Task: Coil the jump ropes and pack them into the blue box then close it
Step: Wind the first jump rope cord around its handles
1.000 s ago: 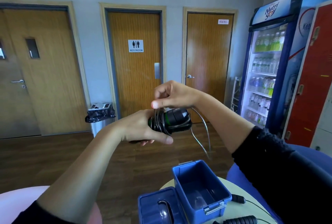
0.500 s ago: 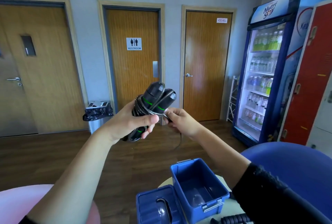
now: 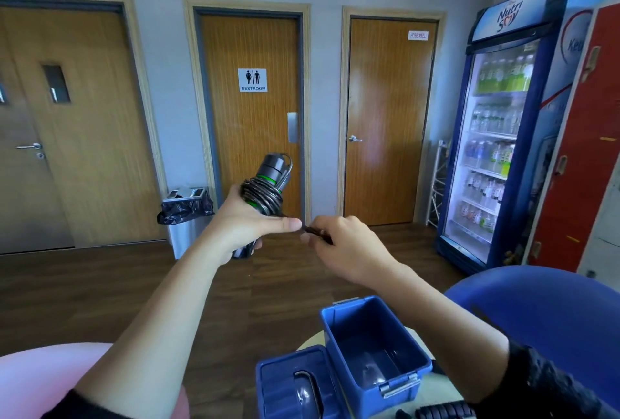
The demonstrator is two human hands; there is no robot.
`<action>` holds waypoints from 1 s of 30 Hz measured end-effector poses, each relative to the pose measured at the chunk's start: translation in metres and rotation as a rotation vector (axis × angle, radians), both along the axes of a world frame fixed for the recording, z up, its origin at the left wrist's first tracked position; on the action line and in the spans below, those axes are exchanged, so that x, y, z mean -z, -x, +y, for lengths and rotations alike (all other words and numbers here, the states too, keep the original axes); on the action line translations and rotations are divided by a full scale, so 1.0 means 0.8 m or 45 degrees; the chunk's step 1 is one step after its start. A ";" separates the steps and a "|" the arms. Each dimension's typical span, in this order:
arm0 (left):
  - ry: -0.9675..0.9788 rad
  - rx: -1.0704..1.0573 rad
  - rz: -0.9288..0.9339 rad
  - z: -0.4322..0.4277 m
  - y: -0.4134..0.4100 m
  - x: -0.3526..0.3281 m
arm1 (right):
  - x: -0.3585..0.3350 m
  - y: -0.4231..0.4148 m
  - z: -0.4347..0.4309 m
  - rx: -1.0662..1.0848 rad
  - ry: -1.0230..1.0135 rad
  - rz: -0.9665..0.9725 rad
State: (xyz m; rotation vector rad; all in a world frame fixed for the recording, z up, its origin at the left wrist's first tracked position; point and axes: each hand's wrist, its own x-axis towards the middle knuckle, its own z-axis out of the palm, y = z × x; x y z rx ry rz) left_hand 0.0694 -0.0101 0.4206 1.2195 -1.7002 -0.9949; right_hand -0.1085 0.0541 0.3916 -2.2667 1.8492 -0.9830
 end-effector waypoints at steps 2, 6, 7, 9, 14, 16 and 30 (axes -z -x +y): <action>0.019 -0.062 -0.159 -0.006 0.002 0.001 | -0.014 0.001 0.011 0.066 0.051 0.166; 0.146 -0.136 -0.557 -0.005 0.012 -0.002 | -0.051 0.000 0.033 0.135 0.194 0.518; 0.196 -0.123 -0.639 -0.001 0.017 -0.003 | -0.062 -0.002 0.037 0.127 0.250 0.604; 0.270 -0.103 -0.813 0.010 0.027 -0.007 | -0.087 -0.006 0.040 0.057 0.384 0.797; 0.497 0.020 -1.104 0.029 0.049 -0.011 | -0.137 -0.007 0.023 -0.306 0.309 0.846; 0.539 0.109 -1.042 0.037 0.048 -0.013 | -0.147 -0.001 0.011 -0.440 0.143 0.610; 0.320 0.612 -0.307 0.043 0.037 0.003 | -0.088 0.043 -0.045 -0.703 -0.545 -0.459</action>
